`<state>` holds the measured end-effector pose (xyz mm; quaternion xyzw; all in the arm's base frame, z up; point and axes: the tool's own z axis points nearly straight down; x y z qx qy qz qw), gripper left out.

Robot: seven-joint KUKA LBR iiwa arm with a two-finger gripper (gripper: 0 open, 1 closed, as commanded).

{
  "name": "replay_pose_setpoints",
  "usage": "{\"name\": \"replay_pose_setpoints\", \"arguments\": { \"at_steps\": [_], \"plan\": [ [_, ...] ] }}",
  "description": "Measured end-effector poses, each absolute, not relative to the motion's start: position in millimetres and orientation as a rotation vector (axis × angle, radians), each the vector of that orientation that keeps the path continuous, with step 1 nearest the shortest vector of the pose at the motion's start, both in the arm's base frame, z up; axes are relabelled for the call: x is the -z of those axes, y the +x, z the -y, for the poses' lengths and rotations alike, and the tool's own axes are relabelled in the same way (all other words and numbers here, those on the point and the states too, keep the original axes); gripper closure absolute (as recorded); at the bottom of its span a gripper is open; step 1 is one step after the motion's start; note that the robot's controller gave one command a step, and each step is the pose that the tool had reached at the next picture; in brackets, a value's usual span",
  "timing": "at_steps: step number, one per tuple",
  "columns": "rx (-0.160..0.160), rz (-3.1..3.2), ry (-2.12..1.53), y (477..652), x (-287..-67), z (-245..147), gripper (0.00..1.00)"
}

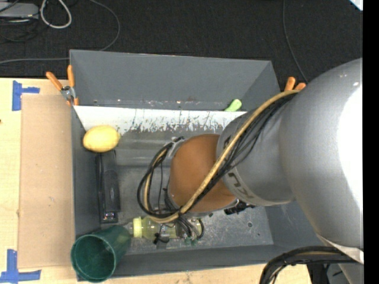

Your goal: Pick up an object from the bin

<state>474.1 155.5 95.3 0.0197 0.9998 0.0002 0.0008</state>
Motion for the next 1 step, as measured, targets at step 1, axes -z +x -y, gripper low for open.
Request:
{"name": "replay_pose_setpoints", "arguments": {
  "at_steps": [1],
  "plan": [
    [0.0, -3.141, 0.066, 474.1, -130.5, -155.2, 1.0]
  ]
}}
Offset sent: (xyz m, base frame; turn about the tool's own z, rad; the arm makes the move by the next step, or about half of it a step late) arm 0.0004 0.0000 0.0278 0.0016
